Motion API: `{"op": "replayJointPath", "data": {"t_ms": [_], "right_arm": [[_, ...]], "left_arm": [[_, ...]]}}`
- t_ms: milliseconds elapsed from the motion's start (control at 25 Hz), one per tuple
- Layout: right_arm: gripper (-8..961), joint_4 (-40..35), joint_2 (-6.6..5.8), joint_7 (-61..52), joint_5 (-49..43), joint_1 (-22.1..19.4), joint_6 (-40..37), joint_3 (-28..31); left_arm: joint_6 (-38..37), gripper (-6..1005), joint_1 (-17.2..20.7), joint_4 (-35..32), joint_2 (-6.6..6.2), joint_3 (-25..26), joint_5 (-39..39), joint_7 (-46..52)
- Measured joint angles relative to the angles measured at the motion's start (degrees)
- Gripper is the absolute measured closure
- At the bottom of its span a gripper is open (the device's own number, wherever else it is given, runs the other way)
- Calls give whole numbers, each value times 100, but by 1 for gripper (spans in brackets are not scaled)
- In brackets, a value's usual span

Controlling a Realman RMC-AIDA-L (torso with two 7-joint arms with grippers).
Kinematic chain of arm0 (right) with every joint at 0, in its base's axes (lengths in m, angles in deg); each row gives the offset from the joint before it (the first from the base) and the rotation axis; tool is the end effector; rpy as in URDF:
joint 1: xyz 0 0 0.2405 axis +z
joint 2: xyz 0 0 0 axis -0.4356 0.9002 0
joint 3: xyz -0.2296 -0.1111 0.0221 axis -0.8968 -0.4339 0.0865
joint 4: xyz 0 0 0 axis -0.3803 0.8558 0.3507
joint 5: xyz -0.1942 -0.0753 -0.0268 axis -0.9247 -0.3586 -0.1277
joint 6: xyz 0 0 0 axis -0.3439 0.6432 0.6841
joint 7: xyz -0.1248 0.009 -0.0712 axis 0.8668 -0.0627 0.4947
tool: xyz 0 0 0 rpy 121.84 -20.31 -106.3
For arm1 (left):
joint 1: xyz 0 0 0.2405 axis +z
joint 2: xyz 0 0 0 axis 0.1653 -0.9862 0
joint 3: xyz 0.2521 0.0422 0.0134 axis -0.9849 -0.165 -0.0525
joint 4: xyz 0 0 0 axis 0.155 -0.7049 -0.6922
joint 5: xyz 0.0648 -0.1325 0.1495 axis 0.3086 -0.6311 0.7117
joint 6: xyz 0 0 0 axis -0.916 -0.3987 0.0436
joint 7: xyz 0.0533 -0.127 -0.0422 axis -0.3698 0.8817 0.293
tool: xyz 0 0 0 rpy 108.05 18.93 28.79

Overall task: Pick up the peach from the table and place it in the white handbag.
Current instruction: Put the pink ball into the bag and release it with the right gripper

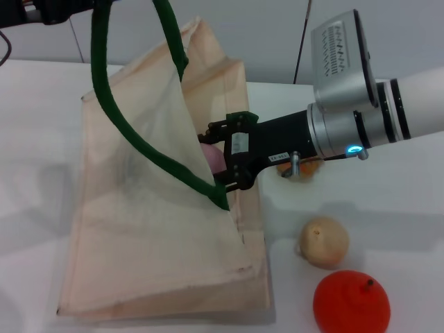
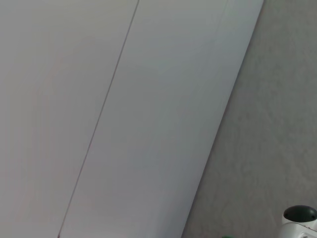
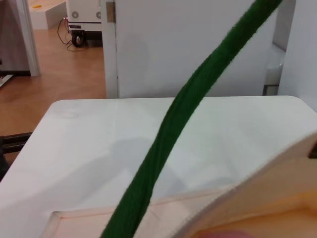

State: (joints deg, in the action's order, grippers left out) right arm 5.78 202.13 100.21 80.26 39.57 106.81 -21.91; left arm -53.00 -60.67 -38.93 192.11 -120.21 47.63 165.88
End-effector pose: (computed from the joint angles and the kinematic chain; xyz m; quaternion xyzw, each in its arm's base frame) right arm 0.1170 0.3934 -0.0909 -0.9889 0.0002 0.1487 0.0066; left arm -0.2133 0.3794 0.1526 -0.8812 -0.2377 -0.3889 0.1258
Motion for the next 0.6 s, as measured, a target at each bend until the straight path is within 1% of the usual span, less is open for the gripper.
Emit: {"op": "replayJointPath", "data": {"t_ms": [160,320,480,600], "right_arm": [[193,-2,-6,1,35,-12,-1,-1],[59,5,-10,1,52,-41,-1,-2],[59,-3,-14,-27,59,-67,-38,-2],[59,-61,-39,-53,149,-179,-188,-2]], "left_arm": [[0,843,0,0,-1,0,0,6],[0,843,0,0,-1,0,0,10],[0,843,11,0,-2,0,0,11],[-1,842,13,0,-6,0,0,17]]}}
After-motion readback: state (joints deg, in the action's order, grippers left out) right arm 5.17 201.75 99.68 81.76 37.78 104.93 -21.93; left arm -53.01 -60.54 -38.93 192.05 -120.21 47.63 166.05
